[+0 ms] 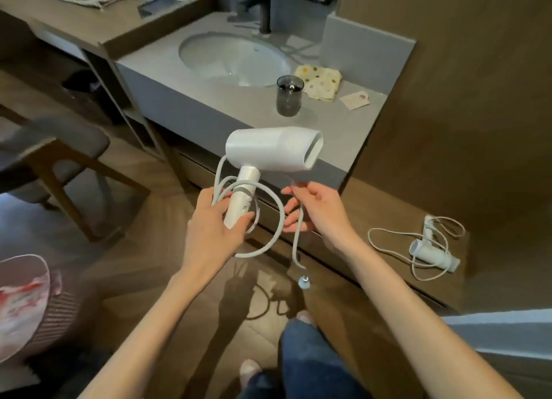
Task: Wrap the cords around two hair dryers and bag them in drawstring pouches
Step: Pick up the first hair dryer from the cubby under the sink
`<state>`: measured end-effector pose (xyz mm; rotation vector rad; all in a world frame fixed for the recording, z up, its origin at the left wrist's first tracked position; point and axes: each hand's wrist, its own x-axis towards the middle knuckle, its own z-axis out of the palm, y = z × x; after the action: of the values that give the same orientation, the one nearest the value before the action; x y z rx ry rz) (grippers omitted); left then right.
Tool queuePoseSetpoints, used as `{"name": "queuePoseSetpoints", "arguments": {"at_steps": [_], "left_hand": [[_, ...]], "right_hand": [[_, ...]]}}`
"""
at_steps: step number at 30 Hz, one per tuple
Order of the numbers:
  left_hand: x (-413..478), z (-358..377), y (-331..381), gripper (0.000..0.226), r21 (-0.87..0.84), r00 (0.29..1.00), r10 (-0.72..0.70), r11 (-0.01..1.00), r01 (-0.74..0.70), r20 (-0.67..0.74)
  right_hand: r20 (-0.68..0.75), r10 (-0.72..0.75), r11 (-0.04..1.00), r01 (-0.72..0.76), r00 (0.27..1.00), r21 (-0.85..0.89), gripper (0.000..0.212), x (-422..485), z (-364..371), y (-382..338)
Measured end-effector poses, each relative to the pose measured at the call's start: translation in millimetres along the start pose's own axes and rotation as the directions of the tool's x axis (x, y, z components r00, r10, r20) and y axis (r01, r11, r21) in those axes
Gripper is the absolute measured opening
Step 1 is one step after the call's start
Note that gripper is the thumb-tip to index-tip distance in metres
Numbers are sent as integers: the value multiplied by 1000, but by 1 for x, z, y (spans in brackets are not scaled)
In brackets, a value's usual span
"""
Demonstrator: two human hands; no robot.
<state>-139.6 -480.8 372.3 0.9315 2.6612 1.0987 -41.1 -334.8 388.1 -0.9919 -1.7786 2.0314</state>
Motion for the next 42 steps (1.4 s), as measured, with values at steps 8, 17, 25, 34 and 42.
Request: {"name": "queuePoseSetpoints", "arguments": {"at_steps": [8, 17, 25, 34, 42], "left_hand": [[77, -72, -84, 46, 18, 980, -117, 992, 121, -163], [239, -150, -166, 48, 50, 951, -142, 986, 162, -275], [369, -221, -215, 51, 19, 924, -138, 988, 155, -355], [506, -272, -309, 41, -16, 924, -113, 993, 116, -366], [649, -330, -397, 39, 20, 969, -6, 1000, 11, -245]], "right_hand": [[190, -48, 998, 54, 981, -22, 21, 77, 116, -37], [334, -66, 997, 75, 940, -12, 24, 225, 243, -101], [406, -88, 996, 82, 910, 33, 21, 340, 341, -178], [383, -131, 991, 131, 914, 27, 24, 459, 452, -219], [248, -114, 992, 96, 962, 82, 26, 562, 554, -258]]}}
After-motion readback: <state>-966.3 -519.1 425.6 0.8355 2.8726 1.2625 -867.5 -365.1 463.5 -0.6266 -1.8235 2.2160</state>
